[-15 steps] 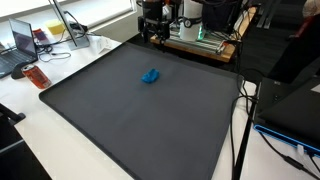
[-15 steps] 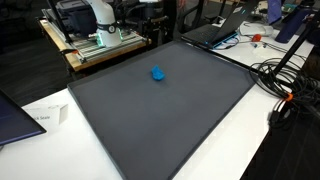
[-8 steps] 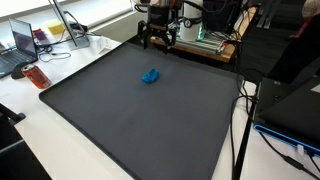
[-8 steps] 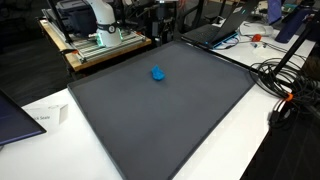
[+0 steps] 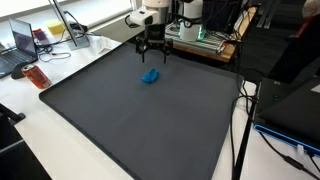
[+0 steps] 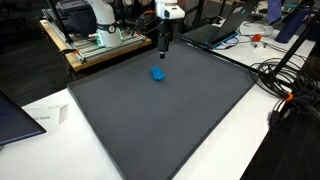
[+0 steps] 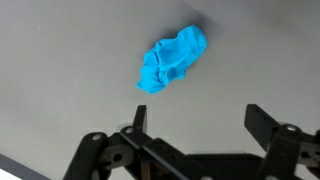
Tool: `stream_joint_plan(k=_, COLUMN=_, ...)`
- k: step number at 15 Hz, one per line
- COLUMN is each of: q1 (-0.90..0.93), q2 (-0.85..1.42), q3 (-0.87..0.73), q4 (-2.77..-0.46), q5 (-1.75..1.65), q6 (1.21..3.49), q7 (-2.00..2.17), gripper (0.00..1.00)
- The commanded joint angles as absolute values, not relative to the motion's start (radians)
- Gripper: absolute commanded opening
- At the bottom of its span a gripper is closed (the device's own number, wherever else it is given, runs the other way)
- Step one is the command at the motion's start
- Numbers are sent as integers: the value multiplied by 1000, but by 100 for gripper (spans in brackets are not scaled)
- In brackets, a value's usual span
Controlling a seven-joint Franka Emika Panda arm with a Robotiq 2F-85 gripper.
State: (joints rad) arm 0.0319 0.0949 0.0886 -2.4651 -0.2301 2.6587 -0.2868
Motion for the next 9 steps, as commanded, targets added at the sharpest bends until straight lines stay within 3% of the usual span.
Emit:
stream_joint_plan(k=1, q1=20, q2=160, q3=77, q4=-2454, q5=-251, q6=2739, q7=-444, gripper=100)
stream_joint_plan(k=9, q1=-9, q2=292, q3=58, q4=-2426, q5=-314, q6=2827, q7=-556, gripper=100)
